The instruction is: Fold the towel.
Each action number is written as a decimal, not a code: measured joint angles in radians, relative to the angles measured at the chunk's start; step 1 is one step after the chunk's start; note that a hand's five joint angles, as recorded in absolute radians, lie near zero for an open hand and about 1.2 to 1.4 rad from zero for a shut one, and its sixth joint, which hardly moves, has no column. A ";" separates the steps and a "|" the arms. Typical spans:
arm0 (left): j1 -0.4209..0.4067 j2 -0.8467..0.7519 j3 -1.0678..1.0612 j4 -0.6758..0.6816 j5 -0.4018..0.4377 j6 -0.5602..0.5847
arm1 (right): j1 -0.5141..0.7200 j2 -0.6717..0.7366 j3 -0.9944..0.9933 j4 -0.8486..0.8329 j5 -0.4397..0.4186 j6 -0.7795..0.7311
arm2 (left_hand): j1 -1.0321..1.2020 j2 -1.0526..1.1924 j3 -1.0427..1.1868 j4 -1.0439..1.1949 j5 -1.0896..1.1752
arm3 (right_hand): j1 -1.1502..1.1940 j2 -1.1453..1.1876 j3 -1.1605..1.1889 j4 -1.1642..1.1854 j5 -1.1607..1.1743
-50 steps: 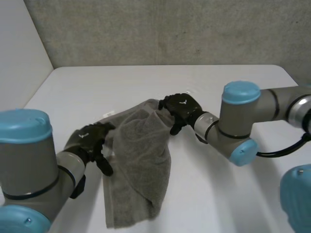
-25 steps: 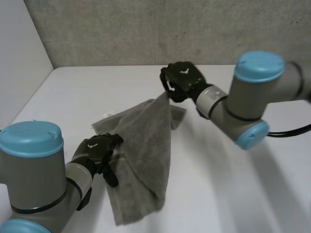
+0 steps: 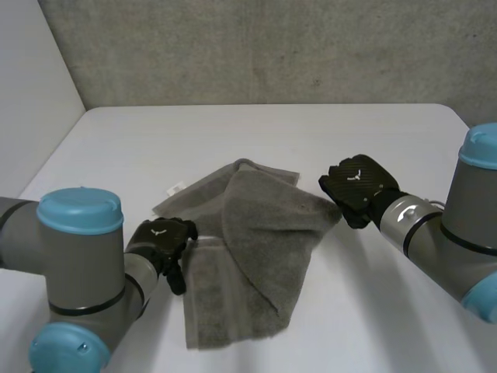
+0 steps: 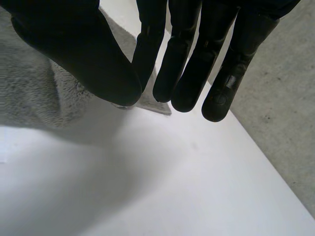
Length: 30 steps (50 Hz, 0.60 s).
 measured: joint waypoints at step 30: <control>-0.009 -0.207 0.248 -0.067 0.009 0.028 | 0.007 0.009 -0.020 -0.006 -0.003 -0.002 | 0.421 0.422 0.427 0.426 0.427 | 0.000 0.000 0.000 0.000 0.003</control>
